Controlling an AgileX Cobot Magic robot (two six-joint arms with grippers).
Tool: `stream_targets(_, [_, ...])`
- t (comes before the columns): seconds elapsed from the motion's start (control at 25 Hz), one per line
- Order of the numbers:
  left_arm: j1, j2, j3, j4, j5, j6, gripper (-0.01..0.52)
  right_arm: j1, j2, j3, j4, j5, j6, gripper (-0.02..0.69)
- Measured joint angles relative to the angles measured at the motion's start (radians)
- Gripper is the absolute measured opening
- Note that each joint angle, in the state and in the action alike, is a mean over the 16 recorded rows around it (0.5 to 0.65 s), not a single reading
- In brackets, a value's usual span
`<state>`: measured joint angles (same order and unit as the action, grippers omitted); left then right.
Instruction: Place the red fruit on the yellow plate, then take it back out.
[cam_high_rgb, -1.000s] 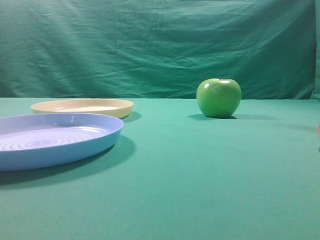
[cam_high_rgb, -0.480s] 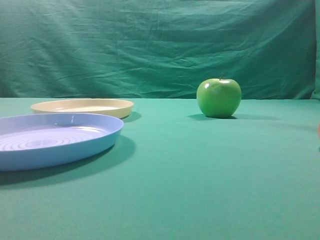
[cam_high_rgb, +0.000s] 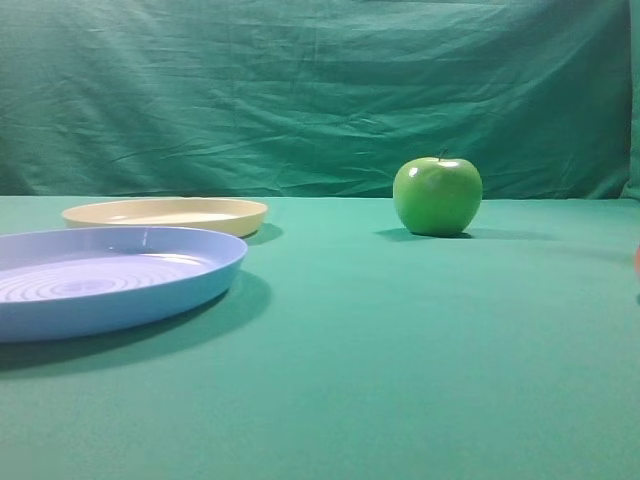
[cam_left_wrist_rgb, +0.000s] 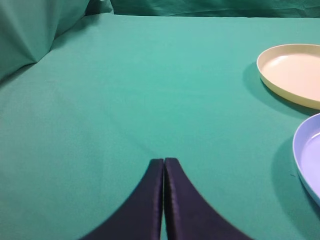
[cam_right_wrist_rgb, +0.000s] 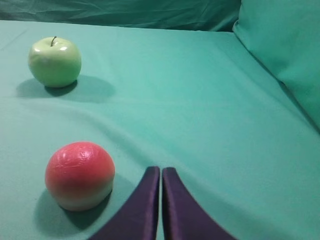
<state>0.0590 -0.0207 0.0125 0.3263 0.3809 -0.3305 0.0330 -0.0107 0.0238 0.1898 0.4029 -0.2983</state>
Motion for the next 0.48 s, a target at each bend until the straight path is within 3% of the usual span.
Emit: stream_targets(0.48, [0.0,0.0,0.0,0.0,0.0,0.0,0.0,0.0,0.0,0.0,0.0,0.0,-0.011,0.0])
